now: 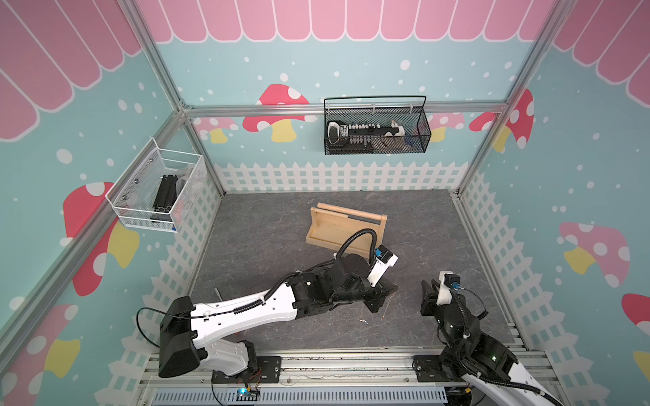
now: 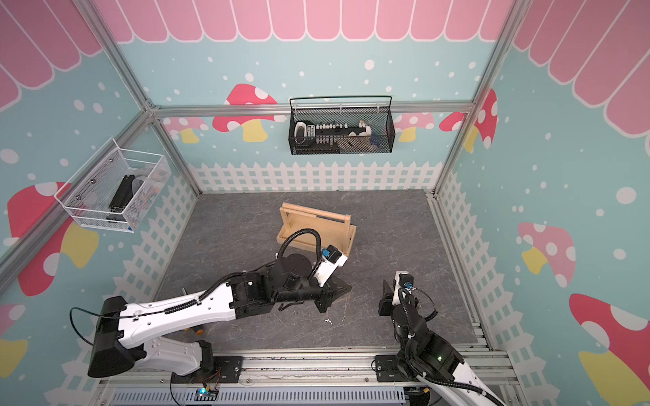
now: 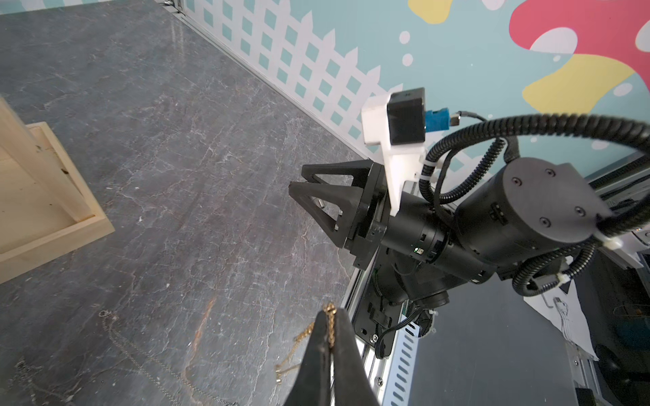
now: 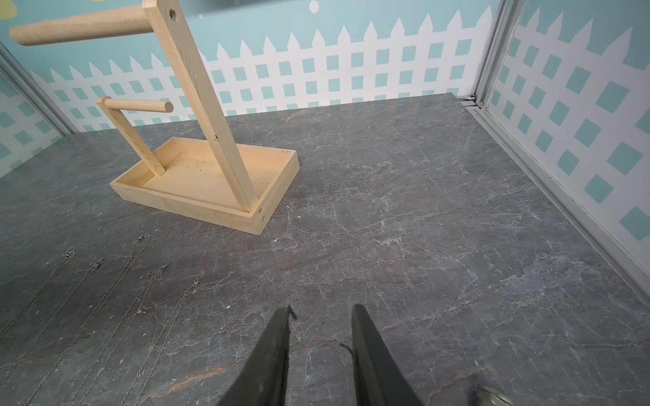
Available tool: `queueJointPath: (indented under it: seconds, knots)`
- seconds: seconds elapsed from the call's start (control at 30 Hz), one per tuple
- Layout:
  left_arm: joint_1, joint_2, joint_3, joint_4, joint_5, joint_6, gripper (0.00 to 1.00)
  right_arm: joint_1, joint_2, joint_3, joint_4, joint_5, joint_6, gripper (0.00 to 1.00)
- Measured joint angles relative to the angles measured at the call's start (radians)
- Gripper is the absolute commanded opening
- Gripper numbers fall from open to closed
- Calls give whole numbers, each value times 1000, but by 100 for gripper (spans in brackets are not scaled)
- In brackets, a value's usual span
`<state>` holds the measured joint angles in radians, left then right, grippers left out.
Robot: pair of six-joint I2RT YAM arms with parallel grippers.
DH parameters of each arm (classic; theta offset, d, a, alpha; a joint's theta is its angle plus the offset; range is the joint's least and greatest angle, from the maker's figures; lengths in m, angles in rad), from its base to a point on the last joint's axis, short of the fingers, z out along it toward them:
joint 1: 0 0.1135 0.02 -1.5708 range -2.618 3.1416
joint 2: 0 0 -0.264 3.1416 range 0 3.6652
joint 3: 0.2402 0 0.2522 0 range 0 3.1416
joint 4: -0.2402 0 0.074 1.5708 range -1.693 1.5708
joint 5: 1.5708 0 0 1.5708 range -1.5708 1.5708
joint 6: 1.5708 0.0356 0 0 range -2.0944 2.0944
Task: Take the necklace off the jewelry display stand
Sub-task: Place the necklace at the center of the board.
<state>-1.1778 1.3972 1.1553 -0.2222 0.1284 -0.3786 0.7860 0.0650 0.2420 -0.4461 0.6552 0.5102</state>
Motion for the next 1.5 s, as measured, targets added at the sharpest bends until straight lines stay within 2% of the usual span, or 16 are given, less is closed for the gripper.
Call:
queueJointPath:
  seconds: [0.97, 1.3, 1.5]
  knots:
    - [-123, 129, -105, 86, -72, -35, 0, 0, 5, 0, 0, -11, 0, 32]
    - [-123, 157, -104, 77, -164, -32, 0, 0, 13, 0, 1, -24, -1, 32]
    - [-123, 203, -47, 8, -288, -11, 0, 0, 21, 0, 5, -32, -2, 32]
